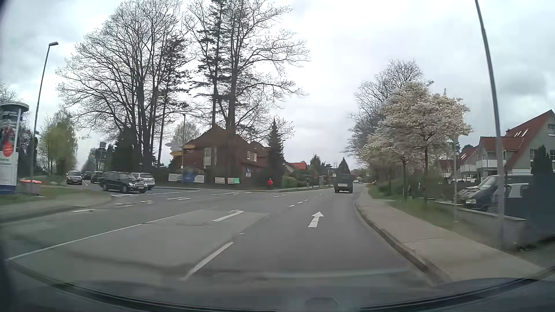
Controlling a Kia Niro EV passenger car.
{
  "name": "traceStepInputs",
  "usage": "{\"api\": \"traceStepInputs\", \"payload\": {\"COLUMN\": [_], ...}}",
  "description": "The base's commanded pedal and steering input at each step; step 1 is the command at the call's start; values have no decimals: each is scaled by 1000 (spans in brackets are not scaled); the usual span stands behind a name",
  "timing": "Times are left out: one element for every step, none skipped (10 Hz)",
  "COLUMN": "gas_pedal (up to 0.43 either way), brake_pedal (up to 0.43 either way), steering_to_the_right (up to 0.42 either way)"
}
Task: Follow the waypoints while adhering to traffic rules and regulations
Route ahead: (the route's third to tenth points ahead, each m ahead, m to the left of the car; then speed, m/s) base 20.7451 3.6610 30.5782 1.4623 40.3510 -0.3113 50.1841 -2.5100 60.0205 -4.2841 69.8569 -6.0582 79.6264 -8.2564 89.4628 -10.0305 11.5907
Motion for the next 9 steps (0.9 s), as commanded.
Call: {"api": "traceStepInputs", "payload": {"gas_pedal": [189,189,189,189,189,189,189,189,189], "brake_pedal": [0,0,0,0,0,0,0,0,0], "steering_to_the_right": [43,43,43,43,41,39,37,36,35]}}
